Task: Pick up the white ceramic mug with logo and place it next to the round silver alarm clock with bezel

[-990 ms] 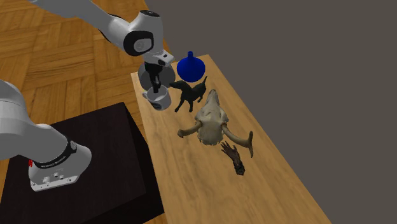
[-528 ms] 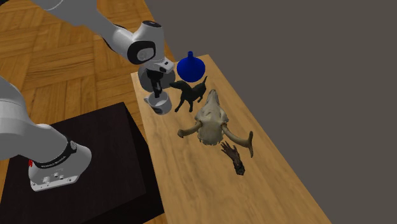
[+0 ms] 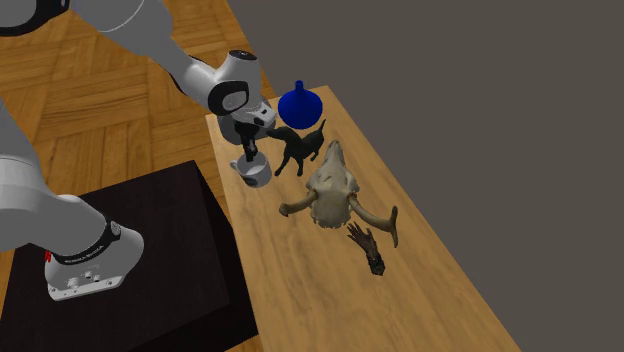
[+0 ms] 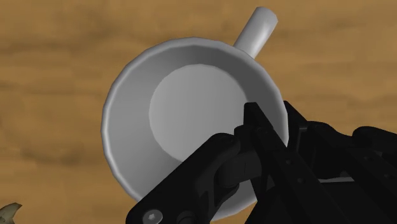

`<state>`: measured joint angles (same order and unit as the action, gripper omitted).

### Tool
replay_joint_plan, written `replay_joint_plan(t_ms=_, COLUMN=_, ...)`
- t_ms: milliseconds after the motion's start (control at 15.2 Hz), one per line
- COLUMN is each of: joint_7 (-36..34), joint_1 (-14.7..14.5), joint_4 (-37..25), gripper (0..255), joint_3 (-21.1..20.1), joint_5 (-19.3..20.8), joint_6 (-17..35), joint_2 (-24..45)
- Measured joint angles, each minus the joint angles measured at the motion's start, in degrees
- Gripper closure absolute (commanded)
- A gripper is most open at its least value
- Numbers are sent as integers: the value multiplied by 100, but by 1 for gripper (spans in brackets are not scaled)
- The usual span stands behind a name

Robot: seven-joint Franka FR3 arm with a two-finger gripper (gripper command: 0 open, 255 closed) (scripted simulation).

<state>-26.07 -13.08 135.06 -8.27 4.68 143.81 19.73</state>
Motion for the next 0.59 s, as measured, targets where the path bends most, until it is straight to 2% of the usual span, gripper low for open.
replay_joint_plan(t_ms=264, joint_7=-66, joint_1=-42, joint_4=-45, gripper=255, joint_3=56, joint_5=89, joint_6=291, joint_2=339)
replay_joint_plan(t_ms=594, joint_7=-78, joint_1=-52, joint_4=-79, gripper=255, joint_3=74, joint_5=114, joint_6=371, joint_2=436)
